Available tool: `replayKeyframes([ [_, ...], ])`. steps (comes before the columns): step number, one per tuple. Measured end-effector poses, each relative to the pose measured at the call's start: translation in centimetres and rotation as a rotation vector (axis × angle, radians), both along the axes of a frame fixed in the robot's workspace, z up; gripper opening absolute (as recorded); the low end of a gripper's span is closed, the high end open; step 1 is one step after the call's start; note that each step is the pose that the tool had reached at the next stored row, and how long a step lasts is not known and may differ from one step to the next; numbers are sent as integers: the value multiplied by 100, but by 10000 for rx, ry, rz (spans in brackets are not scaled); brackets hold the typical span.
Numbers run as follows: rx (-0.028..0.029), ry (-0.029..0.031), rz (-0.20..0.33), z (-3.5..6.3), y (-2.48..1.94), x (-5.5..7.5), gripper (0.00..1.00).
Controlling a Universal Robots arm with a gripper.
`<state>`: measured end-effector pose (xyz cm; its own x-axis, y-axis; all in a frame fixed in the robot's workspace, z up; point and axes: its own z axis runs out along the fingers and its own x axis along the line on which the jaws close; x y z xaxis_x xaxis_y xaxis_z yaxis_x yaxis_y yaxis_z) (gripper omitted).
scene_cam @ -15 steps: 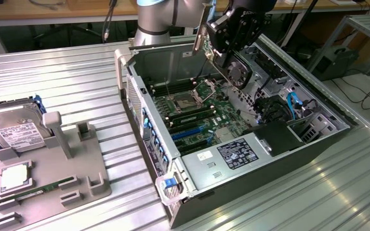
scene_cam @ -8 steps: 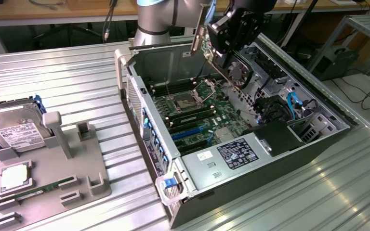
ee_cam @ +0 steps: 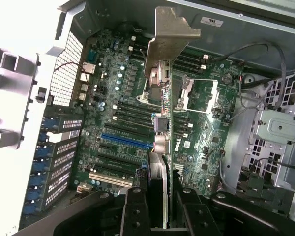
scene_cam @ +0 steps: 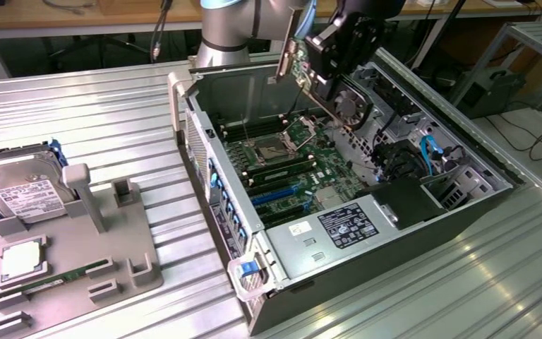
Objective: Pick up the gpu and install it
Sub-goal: 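Insert the gpu into the slot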
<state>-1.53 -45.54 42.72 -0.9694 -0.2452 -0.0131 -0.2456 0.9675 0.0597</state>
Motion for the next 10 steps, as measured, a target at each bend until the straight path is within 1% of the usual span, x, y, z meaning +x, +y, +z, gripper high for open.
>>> replayKeyframes([
  [4,1,0,336,0,0,0,28],
  [10,5,0,663,0,0,0,28],
])
